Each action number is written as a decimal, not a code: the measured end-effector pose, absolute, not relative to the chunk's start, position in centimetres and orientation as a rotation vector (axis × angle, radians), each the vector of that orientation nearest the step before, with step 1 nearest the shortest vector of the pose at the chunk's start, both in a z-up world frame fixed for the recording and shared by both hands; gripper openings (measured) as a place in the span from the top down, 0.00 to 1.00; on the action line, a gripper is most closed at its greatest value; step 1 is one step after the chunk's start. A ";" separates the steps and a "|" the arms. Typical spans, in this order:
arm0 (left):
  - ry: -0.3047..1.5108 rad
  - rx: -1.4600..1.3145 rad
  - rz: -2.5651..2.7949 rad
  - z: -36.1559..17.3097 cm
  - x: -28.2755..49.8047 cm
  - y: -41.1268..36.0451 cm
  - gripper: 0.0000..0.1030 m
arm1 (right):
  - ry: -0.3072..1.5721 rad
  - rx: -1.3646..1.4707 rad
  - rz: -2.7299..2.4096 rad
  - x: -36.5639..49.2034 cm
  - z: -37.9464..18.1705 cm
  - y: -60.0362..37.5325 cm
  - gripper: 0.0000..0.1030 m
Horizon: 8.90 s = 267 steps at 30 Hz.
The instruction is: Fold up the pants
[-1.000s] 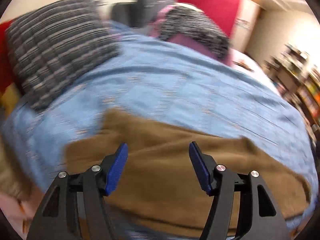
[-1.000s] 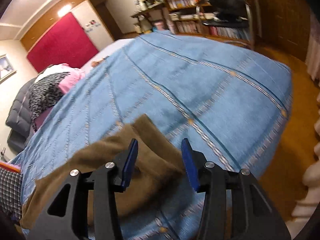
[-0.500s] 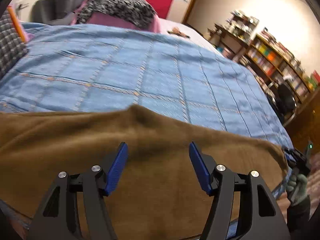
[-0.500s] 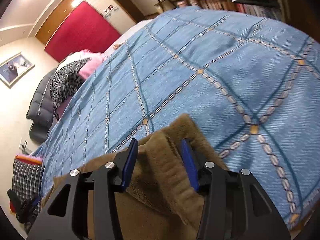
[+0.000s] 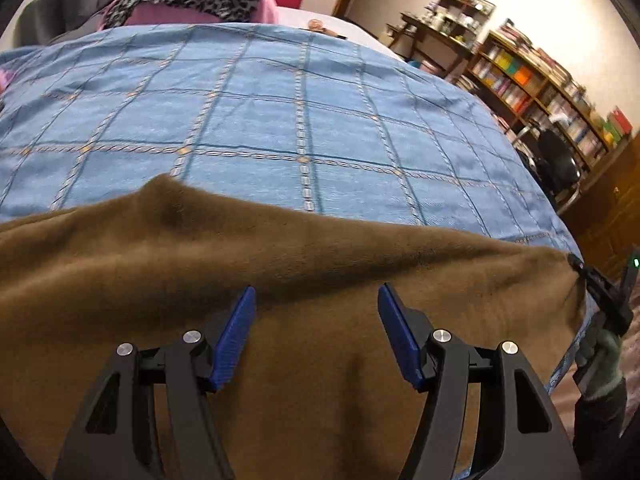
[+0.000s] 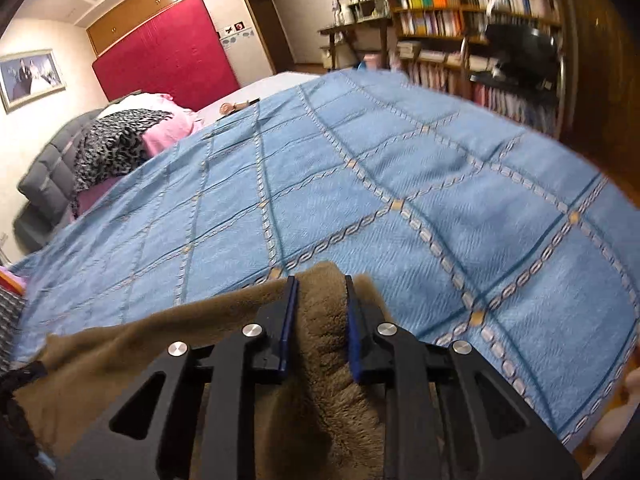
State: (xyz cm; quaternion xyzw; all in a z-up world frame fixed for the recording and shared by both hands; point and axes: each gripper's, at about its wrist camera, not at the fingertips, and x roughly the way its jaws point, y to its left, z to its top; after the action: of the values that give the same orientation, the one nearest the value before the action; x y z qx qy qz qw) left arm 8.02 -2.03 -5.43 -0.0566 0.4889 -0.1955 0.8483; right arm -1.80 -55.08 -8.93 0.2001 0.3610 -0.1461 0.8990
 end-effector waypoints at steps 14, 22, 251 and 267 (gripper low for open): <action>1.067 -0.101 -0.370 -8.1 10.0 -3.5 0.35 | 0.711 0.355 -0.329 -3.6 -9.2 -54.6 0.67; 1.047 -0.149 -0.345 -7.4 12.9 -3.5 0.35 | 0.727 0.181 -0.252 -5.1 -8.5 -49.5 0.66; 1.159 -0.424 -0.444 -8.1 2.5 8.8 0.74 | 0.929 0.200 0.552 -2.2 -10.5 -27.2 0.42; 0.915 -0.299 -0.431 -0.3 2.9 5.3 0.38 | 0.823 0.320 0.436 2.3 -6.6 -30.2 0.42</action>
State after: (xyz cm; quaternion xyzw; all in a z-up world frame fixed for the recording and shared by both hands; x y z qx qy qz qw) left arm 2.86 5.26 -0.29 -0.1426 0.4364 -0.2058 0.8642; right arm 2.29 -30.22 -6.56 0.1535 0.3949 0.2093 0.8813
